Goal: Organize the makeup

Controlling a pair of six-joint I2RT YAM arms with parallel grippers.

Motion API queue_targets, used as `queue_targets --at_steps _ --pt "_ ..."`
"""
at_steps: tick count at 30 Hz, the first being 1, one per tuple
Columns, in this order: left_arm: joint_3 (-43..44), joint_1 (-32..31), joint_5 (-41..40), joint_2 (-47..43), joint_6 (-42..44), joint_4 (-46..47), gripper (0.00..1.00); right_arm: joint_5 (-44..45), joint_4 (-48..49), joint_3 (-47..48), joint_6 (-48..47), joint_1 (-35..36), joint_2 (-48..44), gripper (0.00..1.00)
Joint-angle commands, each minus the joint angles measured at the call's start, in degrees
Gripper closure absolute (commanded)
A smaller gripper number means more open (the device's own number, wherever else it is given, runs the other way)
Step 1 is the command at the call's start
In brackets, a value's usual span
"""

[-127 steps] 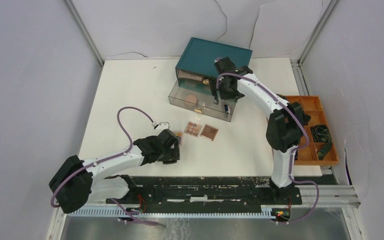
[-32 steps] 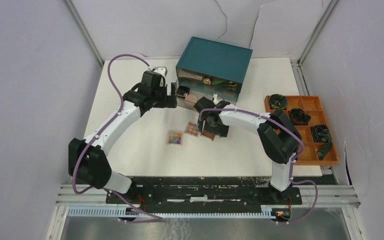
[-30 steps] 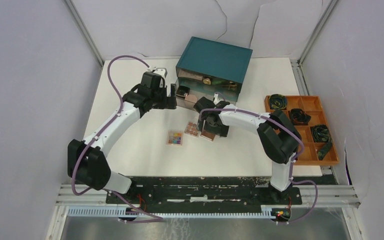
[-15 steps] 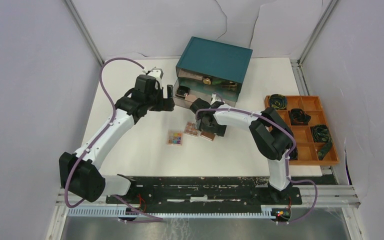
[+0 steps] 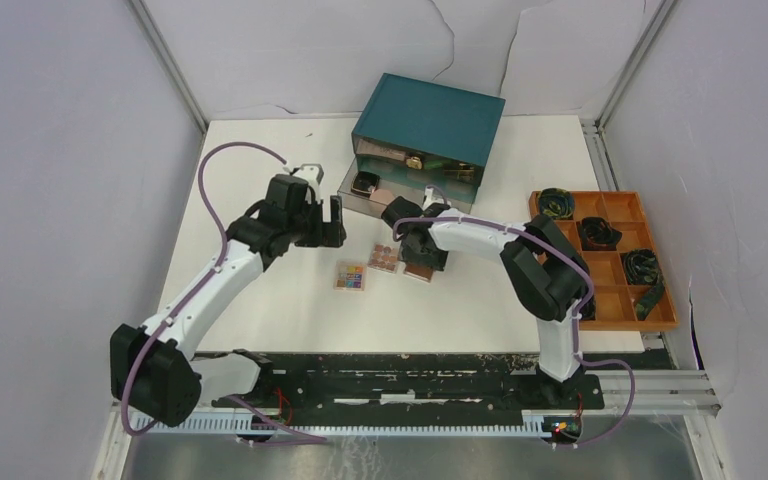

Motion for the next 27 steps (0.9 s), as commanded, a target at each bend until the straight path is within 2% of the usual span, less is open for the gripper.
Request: queue_targets --at_steps 1,7,13,17,21,27 --pt "-7.9 -0.1 2.1 -6.0 -5.2 0.7 0.06 0.4 -4.6 -1.7 -2.9 0.1 -4.6 0.72" --pt "-15.4 -3.6 0.2 -9.1 -10.2 3.9 0.08 0.9 -8.9 -0.6 -5.0 0.3 -11.3 0.72" --pt "-16.6 -10.5 -3.9 -3.8 -13.2 7.2 0.08 3.5 -13.3 8.5 -10.1 0.3 -14.6 0.73" --pt "-17.8 -12.4 -4.7 -1.5 -14.9 10.5 0.08 6.1 -15.6 20.0 -14.4 -1.2 -11.0 0.73" --pt "-18.2 -13.3 -5.6 0.6 -14.8 11.7 0.08 2.7 -15.6 29.0 -16.9 -5.6 -5.0 0.73" --pt "-19.0 -13.5 -7.2 2.1 -15.3 12.9 0.08 -1.2 -13.9 34.3 -19.3 -11.6 3.0 0.73"
